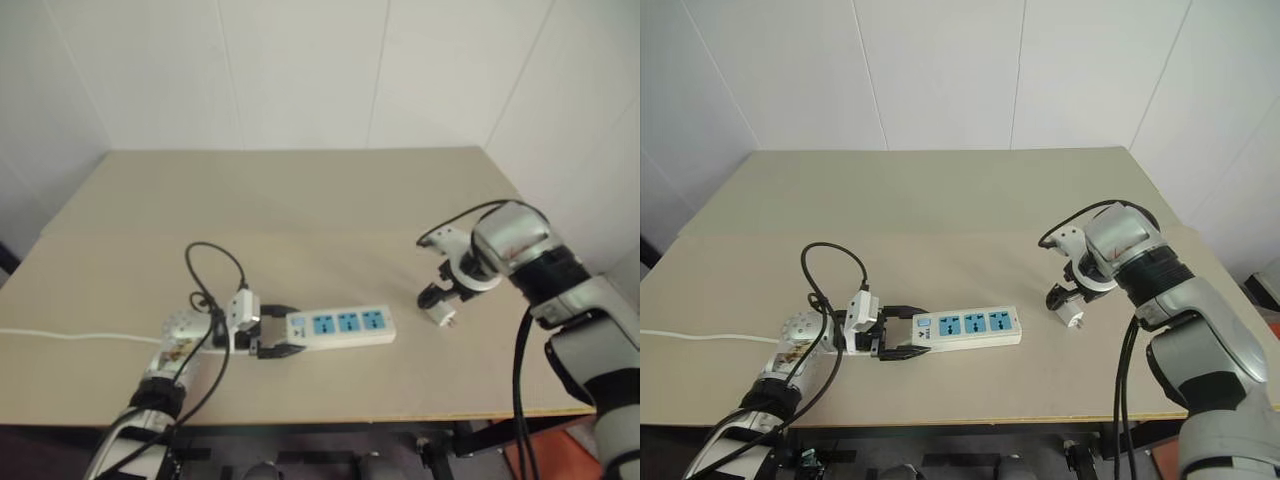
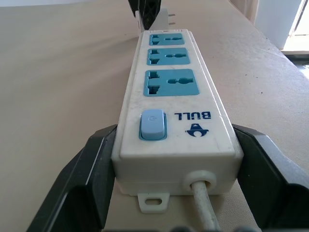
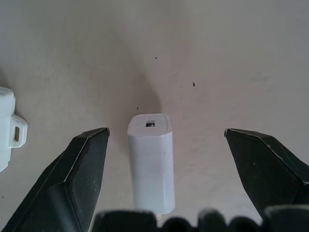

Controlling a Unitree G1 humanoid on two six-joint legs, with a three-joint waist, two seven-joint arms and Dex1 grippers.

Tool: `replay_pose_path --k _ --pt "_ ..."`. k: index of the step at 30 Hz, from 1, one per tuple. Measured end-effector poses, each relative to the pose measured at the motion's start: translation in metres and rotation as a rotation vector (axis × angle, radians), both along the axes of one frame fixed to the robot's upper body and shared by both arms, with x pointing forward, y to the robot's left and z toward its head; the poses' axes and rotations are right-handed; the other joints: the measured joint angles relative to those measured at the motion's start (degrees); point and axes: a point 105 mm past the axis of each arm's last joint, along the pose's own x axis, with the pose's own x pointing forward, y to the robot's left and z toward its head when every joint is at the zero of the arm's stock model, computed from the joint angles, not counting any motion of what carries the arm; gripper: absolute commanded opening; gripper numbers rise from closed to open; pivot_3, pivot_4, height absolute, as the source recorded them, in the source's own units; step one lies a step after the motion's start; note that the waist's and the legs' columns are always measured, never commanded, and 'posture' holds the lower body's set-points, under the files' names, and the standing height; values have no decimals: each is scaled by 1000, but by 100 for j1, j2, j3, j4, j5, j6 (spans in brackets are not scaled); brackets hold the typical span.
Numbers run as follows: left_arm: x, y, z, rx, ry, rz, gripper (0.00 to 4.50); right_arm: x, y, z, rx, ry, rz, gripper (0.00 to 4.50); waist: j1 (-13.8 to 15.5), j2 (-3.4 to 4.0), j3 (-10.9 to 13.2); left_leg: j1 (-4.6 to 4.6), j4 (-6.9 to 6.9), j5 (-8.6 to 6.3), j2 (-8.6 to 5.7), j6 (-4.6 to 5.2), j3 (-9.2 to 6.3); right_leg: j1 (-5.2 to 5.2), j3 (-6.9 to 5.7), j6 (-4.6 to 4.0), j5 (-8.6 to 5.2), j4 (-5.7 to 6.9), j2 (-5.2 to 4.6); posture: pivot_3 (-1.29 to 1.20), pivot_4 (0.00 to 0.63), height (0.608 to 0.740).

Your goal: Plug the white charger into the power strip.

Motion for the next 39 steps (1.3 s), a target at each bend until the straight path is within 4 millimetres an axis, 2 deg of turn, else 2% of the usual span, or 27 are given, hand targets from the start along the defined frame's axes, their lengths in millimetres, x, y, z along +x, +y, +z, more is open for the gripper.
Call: replay_pose_path --k 7,8,10,18,25,31,36,39 --pt "-1 0 0 -2 -11 11 3251 1 2 -3 4 8 10 4500 -4 0 0 0 0 0 0 0 0 0 0 0 0 0 0 0 150 740" --pt "-2 0 -1 -3 -12 14 3251 1 1 -3 -2 10 10 4323 -6 1 0 0 0 0 0 0 0 0 0 0 0 0 0 0 150 740" --pt "-3 0 -1 -5 -15 18 3251 1 0 -4 1 15 10 3892 -6 1 0 1 0 0 0 0 0 0 0 0 0 0 0 0 150 740" --pt "-3 1 -1 -6 -21 28 3251 2 10 -10 3 29 61 1151 -12 1 -1 4 -1 0 0 0 -1 4 0 0 0 -1 0 0 150 740" --pt "-3 1 -1 -2 -22 22 3251 1 8 -8 -18 21 74 1130 -10 2 -1 5 -1 0 0 0 -1 4 0 0 0 -1 0 0 150 740" --pt "1 1 2 20 -15 0 3251 -2 6 18 -48 -84 157 1130 -21 4 1 0 -2 0 1 0 -3 0 -1 0 0 -2 1 0 150 740" --pt "5 0 4 46 -11 -22 3251 -14 48 64 232 -380 431 1130 -19 -1 -1 3 -4 0 2 0 -12 13 -8 1 -1 -10 4 0 150 740" --pt "5 1 4 46 -7 -25 3251 -29 59 64 388 -450 564 1130 -3 -2 0 1 -1 0 1 0 -12 16 -9 3 -1 -12 2 0 150 740"
